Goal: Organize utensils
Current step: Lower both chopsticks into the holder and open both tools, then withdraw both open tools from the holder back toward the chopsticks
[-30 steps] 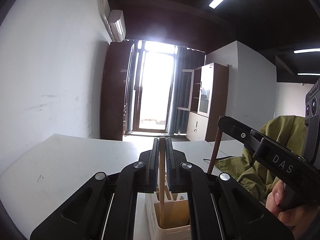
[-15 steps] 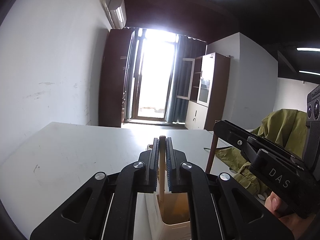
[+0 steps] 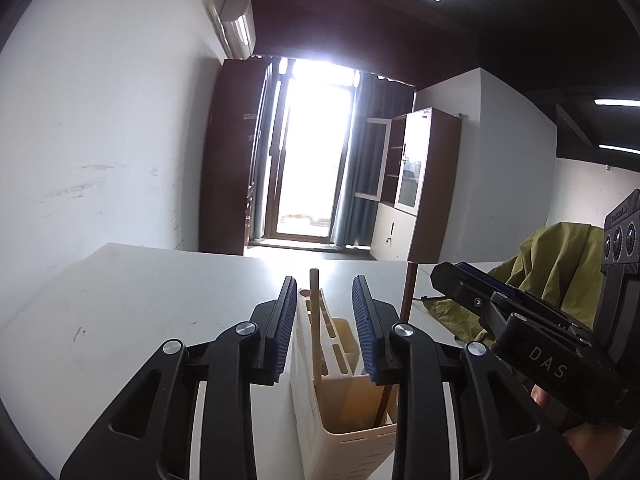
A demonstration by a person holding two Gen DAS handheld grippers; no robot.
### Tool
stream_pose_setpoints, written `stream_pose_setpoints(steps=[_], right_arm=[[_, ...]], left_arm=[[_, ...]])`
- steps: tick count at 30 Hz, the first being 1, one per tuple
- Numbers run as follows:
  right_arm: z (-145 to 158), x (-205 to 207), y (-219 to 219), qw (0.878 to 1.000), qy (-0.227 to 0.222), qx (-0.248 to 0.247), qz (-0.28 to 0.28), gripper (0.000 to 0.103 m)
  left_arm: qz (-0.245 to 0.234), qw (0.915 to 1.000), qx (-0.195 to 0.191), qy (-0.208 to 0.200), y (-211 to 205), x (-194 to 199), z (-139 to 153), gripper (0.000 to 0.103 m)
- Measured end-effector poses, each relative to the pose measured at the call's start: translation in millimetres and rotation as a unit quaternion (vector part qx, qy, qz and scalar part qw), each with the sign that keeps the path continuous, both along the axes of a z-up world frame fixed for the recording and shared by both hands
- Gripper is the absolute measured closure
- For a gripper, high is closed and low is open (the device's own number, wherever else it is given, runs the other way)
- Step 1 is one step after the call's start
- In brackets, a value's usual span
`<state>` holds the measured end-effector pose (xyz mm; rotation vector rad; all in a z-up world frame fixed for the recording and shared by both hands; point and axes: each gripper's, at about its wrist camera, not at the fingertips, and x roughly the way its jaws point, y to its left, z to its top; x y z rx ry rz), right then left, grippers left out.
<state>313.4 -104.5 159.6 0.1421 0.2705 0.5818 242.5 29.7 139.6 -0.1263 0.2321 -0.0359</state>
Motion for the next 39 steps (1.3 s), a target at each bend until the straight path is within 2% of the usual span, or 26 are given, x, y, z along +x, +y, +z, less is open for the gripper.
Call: stream_pose_setpoints(steps=[15,21,32,39], right_arm=[[-5,-30,-14,0.999,0.024,-0.025,-0.035,0.07],[-8,-45,-18,0.998,0.032,-0.042,-0.036,0.065],[-38,-60,-17,0.988,0.099,-0.103,-0.056,0.056],[-71,-69,-15,0.977,0.15,-0.136,-0.062,0.049]], left_arm=[[0.0,0.9998,0.012,0.016,-2,-40,3,0.072],[-0.009,0.9991,0.028,0.03,-8,-55,0,0.07],[-0.012,0.9921,0.04,0.118,-6,-58,-23,0.067],[-0.02,0.9824,0.047,0.18,-6,-61,-52,0.066]])
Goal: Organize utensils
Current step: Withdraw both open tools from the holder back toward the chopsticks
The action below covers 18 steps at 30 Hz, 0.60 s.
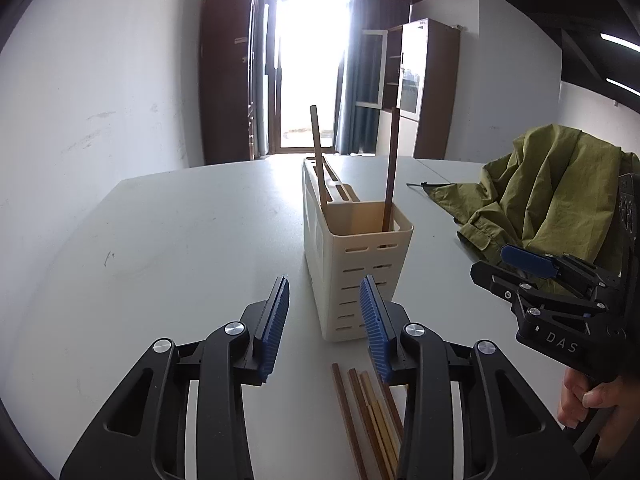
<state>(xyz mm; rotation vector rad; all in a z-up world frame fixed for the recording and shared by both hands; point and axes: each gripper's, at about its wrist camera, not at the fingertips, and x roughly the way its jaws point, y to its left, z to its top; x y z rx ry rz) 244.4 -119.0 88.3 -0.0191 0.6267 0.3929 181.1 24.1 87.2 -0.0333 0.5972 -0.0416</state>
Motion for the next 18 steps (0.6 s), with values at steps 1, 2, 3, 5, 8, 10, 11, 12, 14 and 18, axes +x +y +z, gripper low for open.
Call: stream_pose_setpoints(steps=[1,2,3,5,8,10,11,12,14,18], right_arm=[[-6,0,-1,1.0,0.01,-0.001,-0.003,0.049],[-11,1,-1,1.0,0.02,-0.003,-0.004,0.049],[-17,1,-1,1.0,0.029,-0.007,-0.004,0.049],[-26,2,0,0.999,0.042,-0.015,-0.002,0.049],[-40,3,1,0.998,0.061,-0.024,-0.001,0.048],[-49,5,1,0.997,0.074,-0.03,0.001,0.048],[-54,7,2,0.996,0.082,-0.032,0.001,0.048],[-59,9,2,0.995,0.09,-0.034,-0.001,0.048],[-68,12,1,0.994,0.105,-0.034,-0.002,0.048],[-85,17,2,0.991,0.129,-0.038,-0.003,0.048]], left_arm=[[-0.002,1.0,0.0,0.01,0,0,-6,0.066],[-0.004,0.9998,0.0,0.018,-1,0,-11,0.066],[-0.005,0.9996,0.001,0.027,-1,0,-17,0.066],[-0.007,0.9991,0.005,0.041,-2,2,-26,0.066],[-0.008,0.998,0.011,0.061,-3,6,-41,0.066],[-0.008,0.9971,0.016,0.074,-6,11,-51,0.066],[-0.009,0.9965,0.019,0.081,-7,13,-55,0.066],[-0.01,0.9961,0.018,0.086,-7,15,-60,0.066],[-0.016,0.9951,0.015,0.097,-8,18,-69,0.066],[-0.022,0.9917,0.023,0.125,-10,26,-89,0.066]])
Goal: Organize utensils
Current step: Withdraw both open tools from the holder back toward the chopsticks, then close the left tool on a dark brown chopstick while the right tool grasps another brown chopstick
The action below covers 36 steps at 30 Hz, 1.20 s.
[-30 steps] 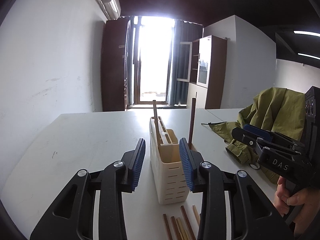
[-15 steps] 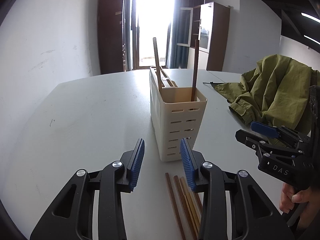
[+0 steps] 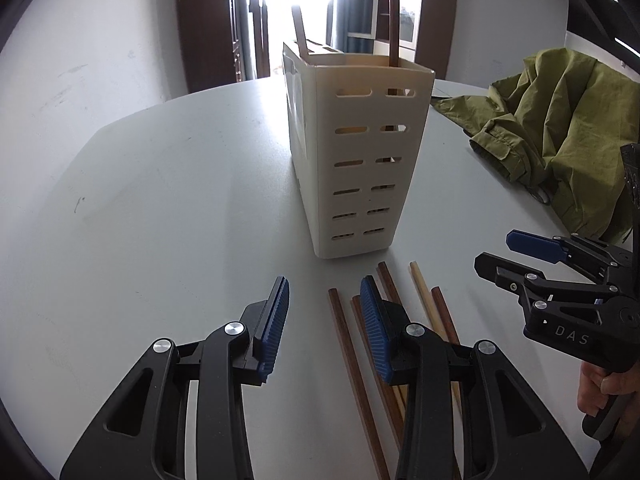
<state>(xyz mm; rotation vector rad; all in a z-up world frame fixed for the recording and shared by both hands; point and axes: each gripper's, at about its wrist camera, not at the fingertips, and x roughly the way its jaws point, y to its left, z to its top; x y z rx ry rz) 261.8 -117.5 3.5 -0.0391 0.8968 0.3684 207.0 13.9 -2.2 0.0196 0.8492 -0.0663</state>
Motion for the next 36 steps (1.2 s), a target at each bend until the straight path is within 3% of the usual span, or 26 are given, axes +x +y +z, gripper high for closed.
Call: stream_pose_setpoints(steps=[11,15,36], right_arm=[[-30,4,14,0.999,0.029,-0.036,0.004,0.048],[-35,4,15,0.999,0.035,-0.039,0.004,0.048],[-45,0,28,0.996,0.036,-0.076,0.018,0.049]], left_arm=[[-0.006,0.9993,-0.003,0.038,2,14,-33,0.066],[-0.004,0.9987,0.014,0.049,-2,18,-42,0.066],[-0.009,0.9976,0.015,0.068,-10,34,-56,0.066]])
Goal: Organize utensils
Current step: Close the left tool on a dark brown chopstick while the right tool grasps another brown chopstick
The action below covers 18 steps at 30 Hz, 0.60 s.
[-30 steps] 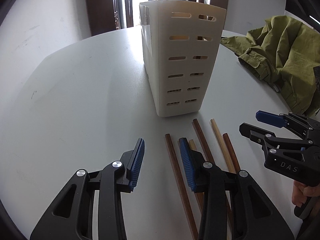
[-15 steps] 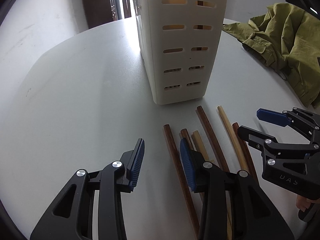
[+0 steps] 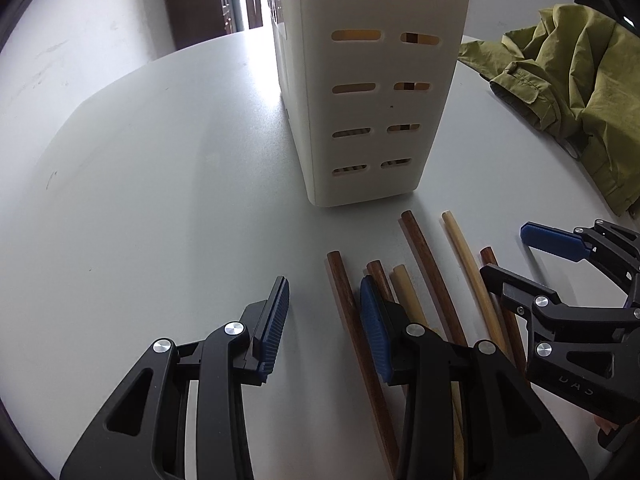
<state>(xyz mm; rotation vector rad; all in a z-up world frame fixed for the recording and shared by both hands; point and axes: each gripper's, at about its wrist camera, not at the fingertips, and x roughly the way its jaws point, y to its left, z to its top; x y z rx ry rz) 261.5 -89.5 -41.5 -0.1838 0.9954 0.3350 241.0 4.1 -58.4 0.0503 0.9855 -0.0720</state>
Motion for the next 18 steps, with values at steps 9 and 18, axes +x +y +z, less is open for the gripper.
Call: stream_pose_setpoints(steps=[9,18], right_arm=[[1,-5,4,1.0,-0.007,0.004,0.023,0.069],[2,4,-2,0.999,0.011,0.039,0.005,0.095]], left_arm=[[0.003,0.9998,-0.014,0.013,3,6,1,0.081],[0.004,0.9999,-0.004,0.016,-3,13,2,0.095]])
